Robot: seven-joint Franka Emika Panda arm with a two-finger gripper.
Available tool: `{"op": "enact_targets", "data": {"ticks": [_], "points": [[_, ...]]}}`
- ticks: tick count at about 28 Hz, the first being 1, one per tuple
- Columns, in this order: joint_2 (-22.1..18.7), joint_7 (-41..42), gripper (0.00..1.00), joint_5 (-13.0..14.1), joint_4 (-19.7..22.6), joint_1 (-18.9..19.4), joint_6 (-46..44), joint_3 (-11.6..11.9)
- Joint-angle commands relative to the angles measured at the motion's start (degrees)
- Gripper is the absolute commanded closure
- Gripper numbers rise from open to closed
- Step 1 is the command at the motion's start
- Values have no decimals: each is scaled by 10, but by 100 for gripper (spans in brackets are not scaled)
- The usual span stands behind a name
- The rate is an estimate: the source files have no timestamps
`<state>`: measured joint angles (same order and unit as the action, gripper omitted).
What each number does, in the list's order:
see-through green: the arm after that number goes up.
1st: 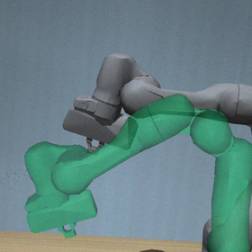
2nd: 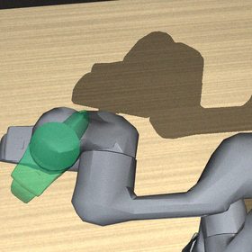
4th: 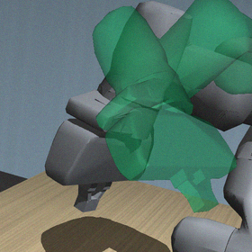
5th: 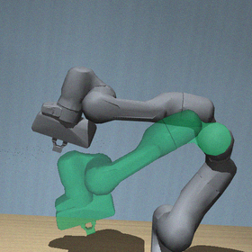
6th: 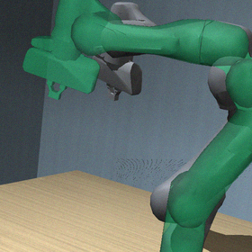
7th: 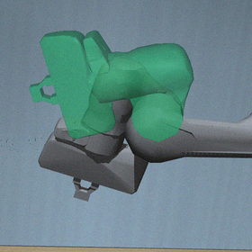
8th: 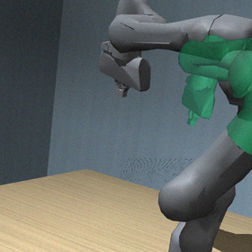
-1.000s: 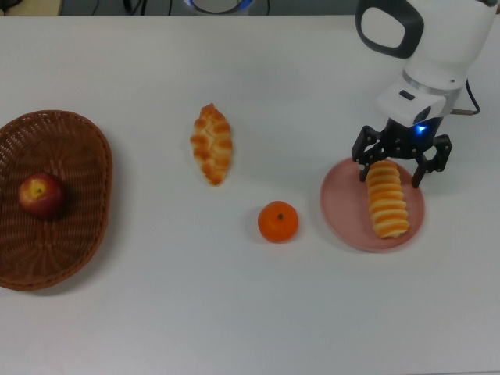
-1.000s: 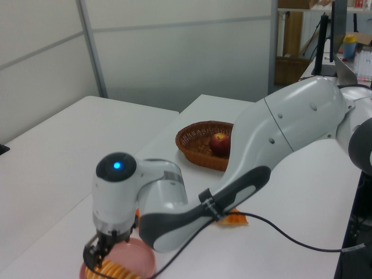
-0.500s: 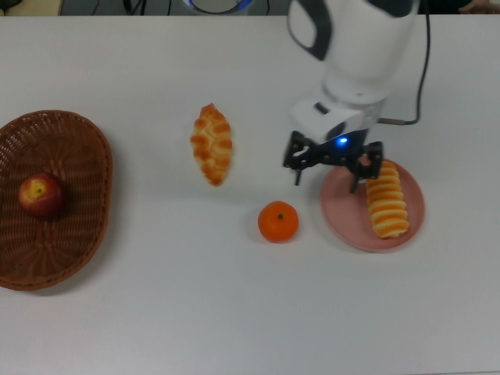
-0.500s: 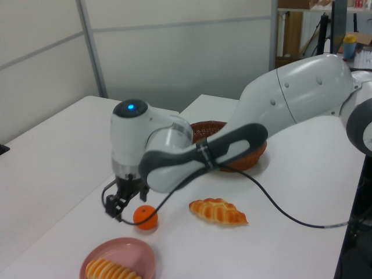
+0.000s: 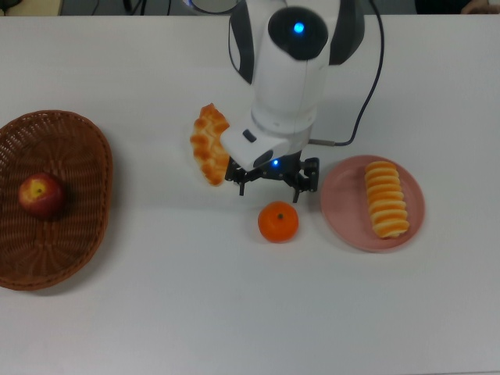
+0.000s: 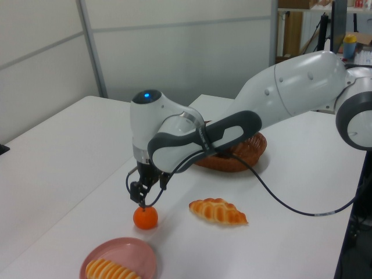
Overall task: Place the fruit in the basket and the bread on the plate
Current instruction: 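Move the gripper to the orange and grasp it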
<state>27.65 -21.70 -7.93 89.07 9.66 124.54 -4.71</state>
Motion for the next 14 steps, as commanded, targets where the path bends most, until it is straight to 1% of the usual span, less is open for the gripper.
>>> {"op": "enact_targets", "data": {"ticks": [1, 2, 4, 14], "points": [[21, 10, 0, -2, 8, 6, 21, 1], [25, 8, 0, -13, 9, 8, 29, 0], [29, 5, 0, -22, 11, 10, 33, -3], [42, 4, 0, -26, 12, 11, 72, -4]]}}
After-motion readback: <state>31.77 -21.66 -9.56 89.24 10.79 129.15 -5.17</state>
